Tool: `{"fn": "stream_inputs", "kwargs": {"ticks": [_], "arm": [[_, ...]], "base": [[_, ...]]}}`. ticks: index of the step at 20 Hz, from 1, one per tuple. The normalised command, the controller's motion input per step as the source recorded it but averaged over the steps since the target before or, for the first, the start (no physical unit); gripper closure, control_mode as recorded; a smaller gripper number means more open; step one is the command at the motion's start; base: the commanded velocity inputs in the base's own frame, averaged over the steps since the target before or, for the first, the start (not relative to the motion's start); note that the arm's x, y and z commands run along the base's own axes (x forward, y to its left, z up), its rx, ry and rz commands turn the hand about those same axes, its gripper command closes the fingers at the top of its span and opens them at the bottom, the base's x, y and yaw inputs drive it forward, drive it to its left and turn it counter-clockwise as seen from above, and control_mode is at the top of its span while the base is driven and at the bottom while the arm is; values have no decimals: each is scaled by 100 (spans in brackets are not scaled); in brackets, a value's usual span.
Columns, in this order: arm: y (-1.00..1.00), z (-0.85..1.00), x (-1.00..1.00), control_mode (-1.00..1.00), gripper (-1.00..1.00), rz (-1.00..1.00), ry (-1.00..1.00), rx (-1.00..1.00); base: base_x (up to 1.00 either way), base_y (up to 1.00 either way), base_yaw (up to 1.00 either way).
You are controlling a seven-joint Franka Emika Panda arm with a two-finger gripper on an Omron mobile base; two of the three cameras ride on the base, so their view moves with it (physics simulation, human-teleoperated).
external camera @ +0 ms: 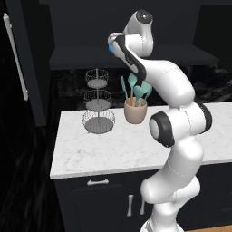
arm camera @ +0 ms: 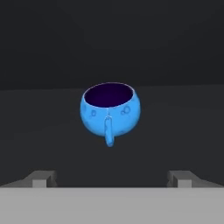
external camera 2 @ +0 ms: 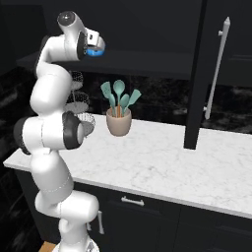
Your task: Gather all objects into one cabinet and sort the glasses and bowls to opposite sides.
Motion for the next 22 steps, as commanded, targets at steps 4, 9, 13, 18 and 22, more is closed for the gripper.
{"fn": "stream_inputs", "kwargs": {"ticks": [4, 9, 13, 18, 22], "arm": [[1, -10, 25, -100, -100, 0, 0, -1], [9, -9, 23, -100, -100, 0, 0, 0], [19, -9, 19, -100, -100, 0, 0, 0], [7, -5, 18, -100, -100, 0, 0, 0], [0, 0, 24, -100, -100, 0, -1, 0]], "base": [[0, 0, 0], [0, 0, 0], [0, 0, 0], [0, 0, 0], [0, 0, 0]]}}
